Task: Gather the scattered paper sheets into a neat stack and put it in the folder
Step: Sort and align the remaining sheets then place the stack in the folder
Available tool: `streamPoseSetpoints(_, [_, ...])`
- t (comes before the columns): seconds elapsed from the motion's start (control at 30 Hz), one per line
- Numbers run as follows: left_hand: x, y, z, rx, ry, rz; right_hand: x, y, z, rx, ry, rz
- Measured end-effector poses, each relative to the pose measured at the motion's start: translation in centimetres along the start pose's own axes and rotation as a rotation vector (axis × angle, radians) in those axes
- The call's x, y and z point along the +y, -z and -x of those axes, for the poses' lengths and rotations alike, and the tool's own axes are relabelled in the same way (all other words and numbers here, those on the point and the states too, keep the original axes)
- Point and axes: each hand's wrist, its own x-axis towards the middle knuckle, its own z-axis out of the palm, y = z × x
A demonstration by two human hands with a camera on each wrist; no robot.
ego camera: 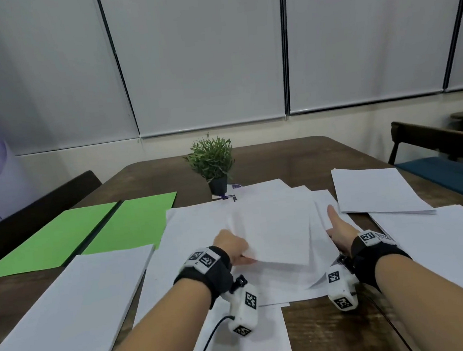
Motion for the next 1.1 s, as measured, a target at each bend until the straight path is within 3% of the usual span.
streamPoseSetpoints(0.1, [-0.4, -0.1, 0.4, -0.223, 0.149, -0.274, -0.1, -0.1, -0.2, 0.000, 0.040, 0.200])
streamPoseSetpoints(0.13, [-0.3, 0.5, 0.5, -0.234, 0.170, -0.335, -0.3, -0.3, 0.3, 0.003, 0.059, 0.297])
streamPoseSetpoints(0.23, [-0.1, 3.4, -0.1, -0.099, 0.142, -0.349, -0.5, -0.6, 0.4, 0.039, 0.063, 0.618])
streamPoseSetpoints(0.3, [-0.2, 6.0, -0.8, 0.050, 0.104, -0.416, -0.6, -0.6, 0.4, 0.053, 0.062, 0.663])
streamPoseSetpoints(0.43, [-1.9, 11.2, -2.2, 0.285, 0.102, -0.802, -0.5, -0.6, 0.0, 0.082, 0.069, 0.679])
streamPoseSetpoints(0.63, [-4.1, 11.8, -2.2, 0.158, 0.213, -1.099, -0.5, -0.5, -0.4, 0.085, 0.081, 0.703])
streamPoseSetpoints(0.93, [-1.4, 9.9, -0.6, 0.003, 0.230, -1.205, -0.2, -0.3, -0.6, 0.088, 0.111, 0.676])
streamPoseSetpoints(1.03, [0.5, 10.3, -1.1, 0.047, 0.246, -1.087, -0.2, -0.3, -0.4, 0.083, 0.109, 0.682])
streamPoseSetpoints(1.1, [0.0, 11.0, -2.1, 0.149, 0.171, -1.058, -0.2, -0.3, -0.5, 0.083, 0.109, 0.683])
